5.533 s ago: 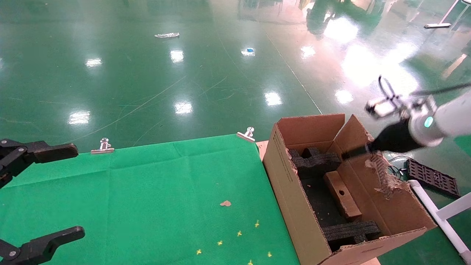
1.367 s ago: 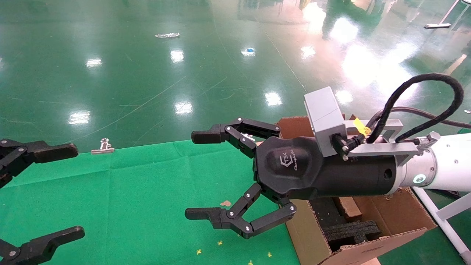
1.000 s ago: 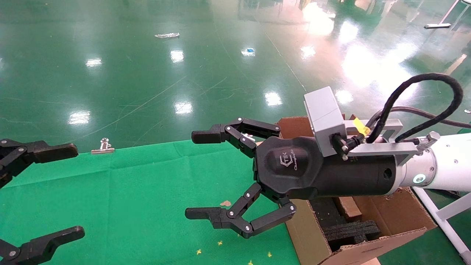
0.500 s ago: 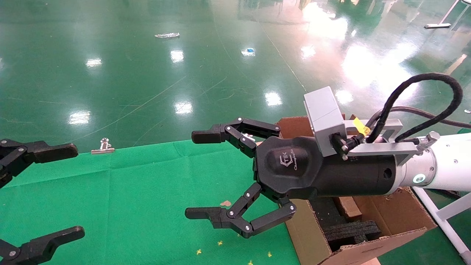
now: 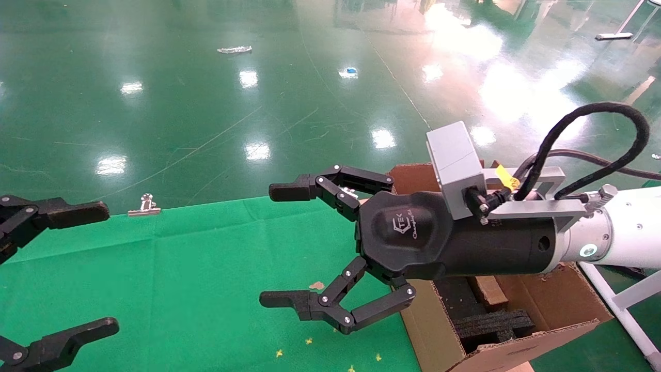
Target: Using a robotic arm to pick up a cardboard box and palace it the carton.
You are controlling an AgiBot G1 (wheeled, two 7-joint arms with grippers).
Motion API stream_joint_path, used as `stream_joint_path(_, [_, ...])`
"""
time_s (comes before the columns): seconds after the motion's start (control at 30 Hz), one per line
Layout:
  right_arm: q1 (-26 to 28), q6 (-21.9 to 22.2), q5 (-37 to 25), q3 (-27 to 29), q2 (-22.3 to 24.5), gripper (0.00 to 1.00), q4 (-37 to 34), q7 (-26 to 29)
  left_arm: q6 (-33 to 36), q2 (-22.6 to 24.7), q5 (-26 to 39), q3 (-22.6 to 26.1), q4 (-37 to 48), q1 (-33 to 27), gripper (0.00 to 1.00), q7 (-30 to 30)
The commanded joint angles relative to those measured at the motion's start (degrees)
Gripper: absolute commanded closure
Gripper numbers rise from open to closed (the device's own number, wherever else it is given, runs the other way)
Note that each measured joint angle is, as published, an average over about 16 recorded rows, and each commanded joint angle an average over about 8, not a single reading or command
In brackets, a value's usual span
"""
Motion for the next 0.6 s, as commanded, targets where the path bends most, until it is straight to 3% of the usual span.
stream_joint_path(0.03, [0.0,0.0,0.0,0.0,0.0,0.0,0.0,0.0,0.0,0.0,0.0,0.0,0.0,0.0,0.0,0.0])
stream_joint_path(0.6, [0.0,0.0,0.0,0.0,0.0,0.0,0.0,0.0,0.0,0.0,0.0,0.0,0.0,0.0,0.0,0.0])
